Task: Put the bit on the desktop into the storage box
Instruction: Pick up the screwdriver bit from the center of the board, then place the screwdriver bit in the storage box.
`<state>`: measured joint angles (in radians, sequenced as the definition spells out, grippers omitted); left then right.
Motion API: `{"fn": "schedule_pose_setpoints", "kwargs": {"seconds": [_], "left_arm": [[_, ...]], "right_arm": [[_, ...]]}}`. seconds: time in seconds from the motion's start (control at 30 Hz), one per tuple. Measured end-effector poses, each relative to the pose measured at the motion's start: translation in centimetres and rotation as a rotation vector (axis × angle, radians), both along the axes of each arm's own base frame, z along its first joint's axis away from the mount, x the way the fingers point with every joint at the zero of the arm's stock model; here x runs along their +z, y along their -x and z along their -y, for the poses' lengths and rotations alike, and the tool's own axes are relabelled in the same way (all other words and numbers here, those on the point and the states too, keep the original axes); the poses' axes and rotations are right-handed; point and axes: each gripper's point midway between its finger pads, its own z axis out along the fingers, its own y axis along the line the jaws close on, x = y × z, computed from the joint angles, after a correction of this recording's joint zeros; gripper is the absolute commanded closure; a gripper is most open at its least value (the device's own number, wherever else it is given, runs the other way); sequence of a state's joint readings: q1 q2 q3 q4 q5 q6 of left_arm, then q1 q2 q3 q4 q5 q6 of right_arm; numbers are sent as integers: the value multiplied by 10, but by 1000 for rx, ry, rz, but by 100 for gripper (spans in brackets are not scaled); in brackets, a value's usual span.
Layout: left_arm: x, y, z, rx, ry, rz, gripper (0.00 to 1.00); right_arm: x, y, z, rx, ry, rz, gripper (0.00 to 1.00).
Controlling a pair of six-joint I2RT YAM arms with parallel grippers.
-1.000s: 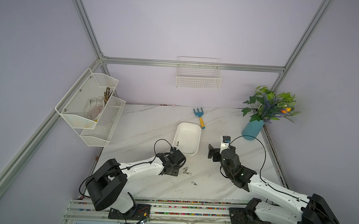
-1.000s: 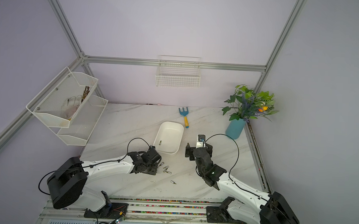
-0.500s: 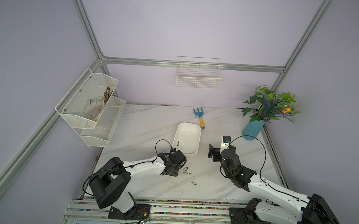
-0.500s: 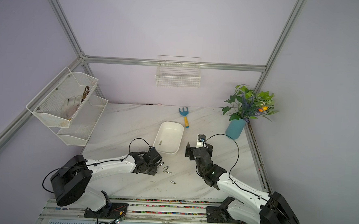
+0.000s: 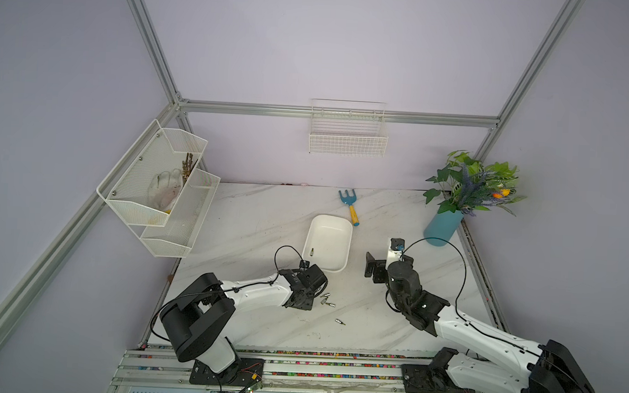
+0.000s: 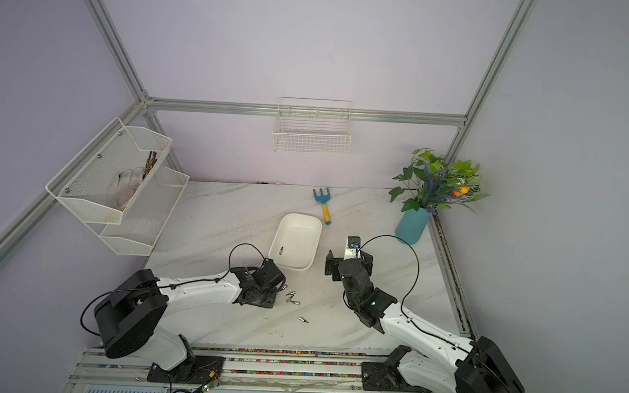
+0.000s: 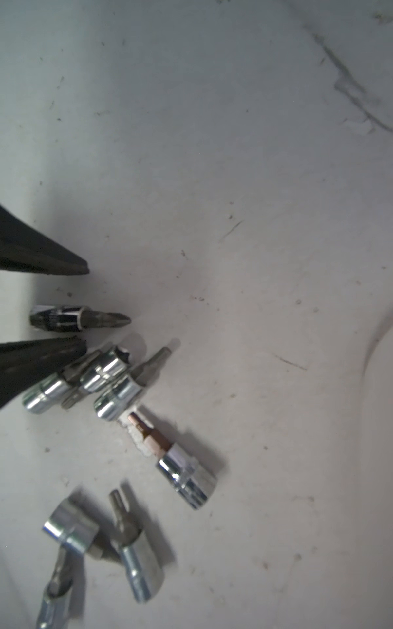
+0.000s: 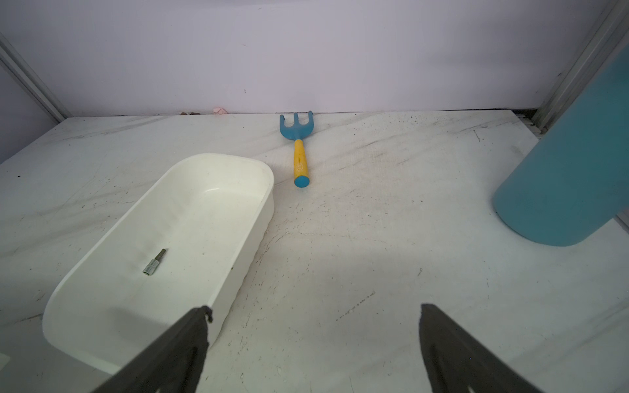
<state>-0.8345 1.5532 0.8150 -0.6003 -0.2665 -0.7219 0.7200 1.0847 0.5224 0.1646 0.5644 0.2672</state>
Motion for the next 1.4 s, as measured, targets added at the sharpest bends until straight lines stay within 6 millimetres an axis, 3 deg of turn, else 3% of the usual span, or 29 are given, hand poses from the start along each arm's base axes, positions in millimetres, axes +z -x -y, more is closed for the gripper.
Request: {"fn": "schedule_pose_setpoints", "kwargs": {"seconds": [0.13,0.5,0.83,1.07,1.4], "left_arm": [[-1,-1,2,-2,7,2,75],[-1,0,5,12,21,2,83],[6,9,-6,20,15,0,84],[31,-2,2,14,55,52,85],[116,-70,45,-33,192,260,85]], "right_arm": [[0,0,0,0,1,0,0],[0,0,1,-3,4,1,0],[0,0,1,-3,4,1,0],[0,0,1,-3,5,2,0],[0,0,1,-2,7,2,0]]}}
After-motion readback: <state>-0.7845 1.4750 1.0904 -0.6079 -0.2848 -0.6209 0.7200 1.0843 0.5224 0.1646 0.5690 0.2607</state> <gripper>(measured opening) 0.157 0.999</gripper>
